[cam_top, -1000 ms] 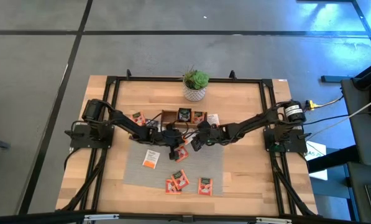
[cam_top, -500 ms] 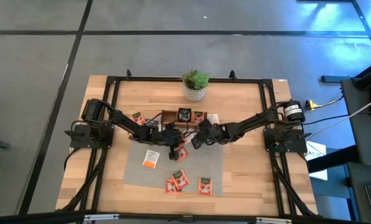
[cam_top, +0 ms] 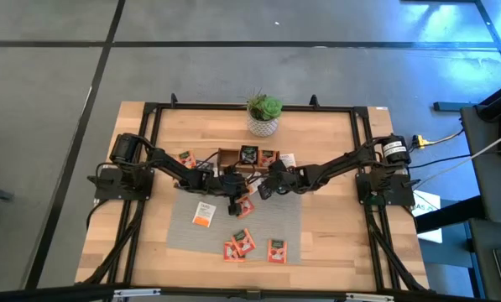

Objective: Pick & Place Tea
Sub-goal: Put the white tea bag into the left section of the wooden organizer

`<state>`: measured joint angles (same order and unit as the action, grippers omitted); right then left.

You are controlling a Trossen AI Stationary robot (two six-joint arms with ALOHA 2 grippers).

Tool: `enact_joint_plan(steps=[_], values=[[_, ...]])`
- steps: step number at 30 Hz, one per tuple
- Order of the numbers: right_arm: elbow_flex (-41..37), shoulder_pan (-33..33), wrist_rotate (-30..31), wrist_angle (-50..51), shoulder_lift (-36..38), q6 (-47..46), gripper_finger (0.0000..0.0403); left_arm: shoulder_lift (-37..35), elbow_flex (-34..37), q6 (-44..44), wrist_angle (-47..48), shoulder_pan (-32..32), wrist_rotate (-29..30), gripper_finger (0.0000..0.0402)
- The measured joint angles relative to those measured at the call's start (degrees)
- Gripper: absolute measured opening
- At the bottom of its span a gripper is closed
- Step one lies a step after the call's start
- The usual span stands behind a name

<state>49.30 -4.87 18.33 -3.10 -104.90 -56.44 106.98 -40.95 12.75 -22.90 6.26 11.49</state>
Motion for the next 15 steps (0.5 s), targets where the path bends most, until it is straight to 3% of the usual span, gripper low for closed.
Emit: enact_joint_plan(steps=[15], values=[[0.0, 1.7, -2.0, -0.6, 0.2, 3.6, 0.0122, 0.0, 0.9, 0.2, 0.0, 0.1, -1.2, 0.0002]])
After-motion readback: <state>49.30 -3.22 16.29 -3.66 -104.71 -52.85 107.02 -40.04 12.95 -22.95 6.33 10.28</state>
